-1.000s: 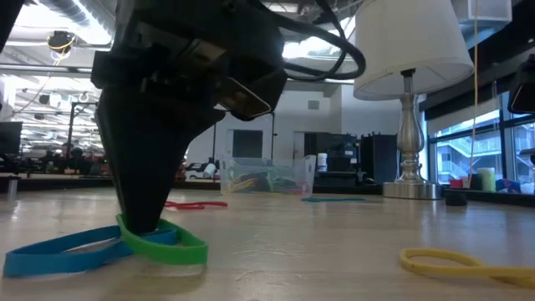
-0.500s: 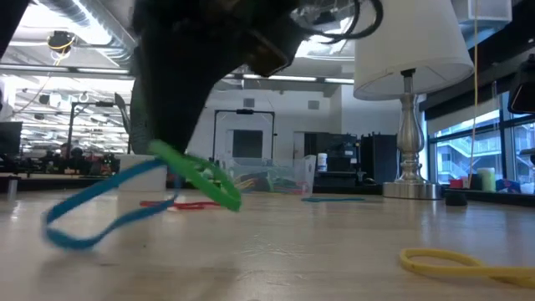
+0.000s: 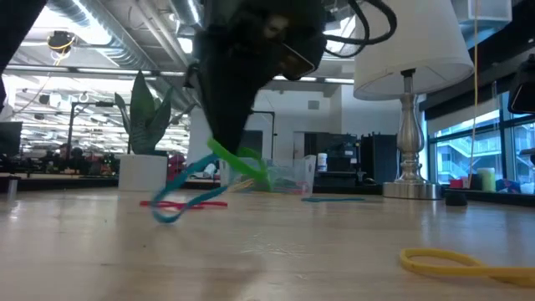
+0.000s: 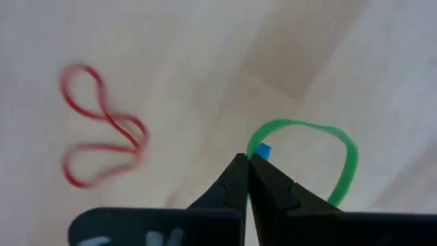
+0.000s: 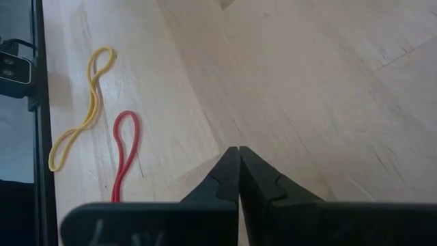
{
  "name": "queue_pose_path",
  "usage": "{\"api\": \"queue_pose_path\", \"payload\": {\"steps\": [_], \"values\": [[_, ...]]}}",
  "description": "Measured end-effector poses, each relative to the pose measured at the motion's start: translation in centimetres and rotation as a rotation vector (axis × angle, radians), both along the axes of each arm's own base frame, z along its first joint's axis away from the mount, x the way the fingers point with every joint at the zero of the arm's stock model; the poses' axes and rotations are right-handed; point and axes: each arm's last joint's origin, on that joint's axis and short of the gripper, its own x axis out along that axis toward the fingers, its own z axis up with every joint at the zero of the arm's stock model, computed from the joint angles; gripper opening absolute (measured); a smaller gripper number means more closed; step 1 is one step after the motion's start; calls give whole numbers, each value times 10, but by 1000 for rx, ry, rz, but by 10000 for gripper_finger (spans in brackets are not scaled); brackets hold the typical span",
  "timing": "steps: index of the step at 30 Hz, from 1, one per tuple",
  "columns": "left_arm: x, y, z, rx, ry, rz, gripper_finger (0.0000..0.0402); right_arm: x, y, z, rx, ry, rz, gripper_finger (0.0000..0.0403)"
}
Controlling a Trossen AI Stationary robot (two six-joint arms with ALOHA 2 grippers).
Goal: Pick and place rubber bands into bin
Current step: Put the blue rubber band into the transparent bin
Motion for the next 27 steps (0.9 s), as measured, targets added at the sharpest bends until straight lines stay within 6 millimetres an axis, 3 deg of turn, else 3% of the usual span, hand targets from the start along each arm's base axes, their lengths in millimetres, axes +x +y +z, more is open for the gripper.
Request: {"api": "queue_pose_path", "payload": {"steps": [13, 21, 27], "values": [[12, 27, 0, 22, -47, -49, 9, 0, 0, 0, 0, 0, 0, 5], [17, 45, 0, 43, -48, -58, 85, 0, 0, 0, 18, 4, -18, 5], [16, 46, 0, 75, -47, -57, 128, 0, 0, 0, 31, 7, -31, 5]]}}
